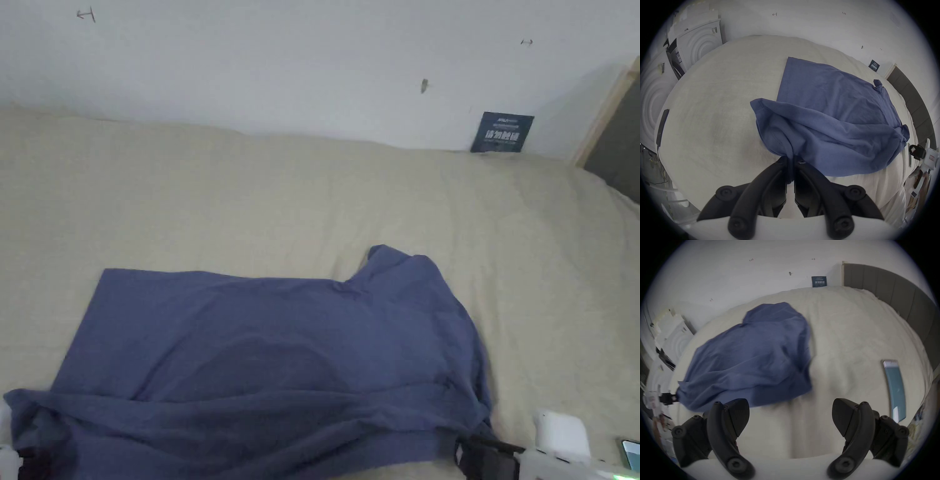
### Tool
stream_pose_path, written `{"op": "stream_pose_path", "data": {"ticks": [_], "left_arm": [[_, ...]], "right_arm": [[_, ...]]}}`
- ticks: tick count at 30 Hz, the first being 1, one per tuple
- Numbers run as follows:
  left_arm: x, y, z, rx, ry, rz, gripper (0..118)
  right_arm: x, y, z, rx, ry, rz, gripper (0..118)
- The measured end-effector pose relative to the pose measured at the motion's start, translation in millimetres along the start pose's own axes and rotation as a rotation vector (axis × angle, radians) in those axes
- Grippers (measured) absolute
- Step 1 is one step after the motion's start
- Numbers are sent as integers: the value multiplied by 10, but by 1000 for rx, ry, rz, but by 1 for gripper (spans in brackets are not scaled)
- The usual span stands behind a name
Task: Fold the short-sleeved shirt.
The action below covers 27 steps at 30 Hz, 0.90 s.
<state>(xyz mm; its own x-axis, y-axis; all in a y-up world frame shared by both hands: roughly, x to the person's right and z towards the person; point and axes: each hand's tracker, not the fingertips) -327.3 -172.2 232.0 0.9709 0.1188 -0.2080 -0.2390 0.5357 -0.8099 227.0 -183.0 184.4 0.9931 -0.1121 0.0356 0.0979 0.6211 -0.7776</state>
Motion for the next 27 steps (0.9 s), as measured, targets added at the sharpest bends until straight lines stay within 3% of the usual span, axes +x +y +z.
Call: {"op": "stream_pose_path", "data": {"ticks": [2,6,9,12,13,14,16,17,18,19,21,27], "left_arm": [[14,5,1,-7,-1,-3,7],[16,14,-4,-15,-2,-10,7],[9,17,-19,-23,-5,3,7],[11,21,-54,-32,-2,3,7],[16,22,-56,-35,-2,0,7],[24,24,-54,-36,1,-4,7],[24,39,-49,-39,2,-14,7],[29,47,-35,-38,4,-17,7],[28,54,-15,-37,0,-18,7],[27,60,2,-35,-5,-18,7],[-4,74,38,-29,-4,-20,7],[-151,176,270,10,-43,0,7]], "right_arm": [[46,69,-147,0,-92,87,110],[18,136,-291,-39,-40,94,110],[-147,82,-400,-85,-60,128,107],[-144,1,-418,-91,15,74,82],[-191,-18,-372,-67,-34,100,72],[-154,-11,-378,-68,-24,130,64],[-145,9,-345,-67,-13,128,60],[-141,20,-318,-68,1,138,47],[-198,27,-264,-48,30,127,25],[-248,34,-250,-45,33,113,18],[-299,39,-246,-53,-11,179,17],[43,205,-60,-7,97,-14,17]]}}
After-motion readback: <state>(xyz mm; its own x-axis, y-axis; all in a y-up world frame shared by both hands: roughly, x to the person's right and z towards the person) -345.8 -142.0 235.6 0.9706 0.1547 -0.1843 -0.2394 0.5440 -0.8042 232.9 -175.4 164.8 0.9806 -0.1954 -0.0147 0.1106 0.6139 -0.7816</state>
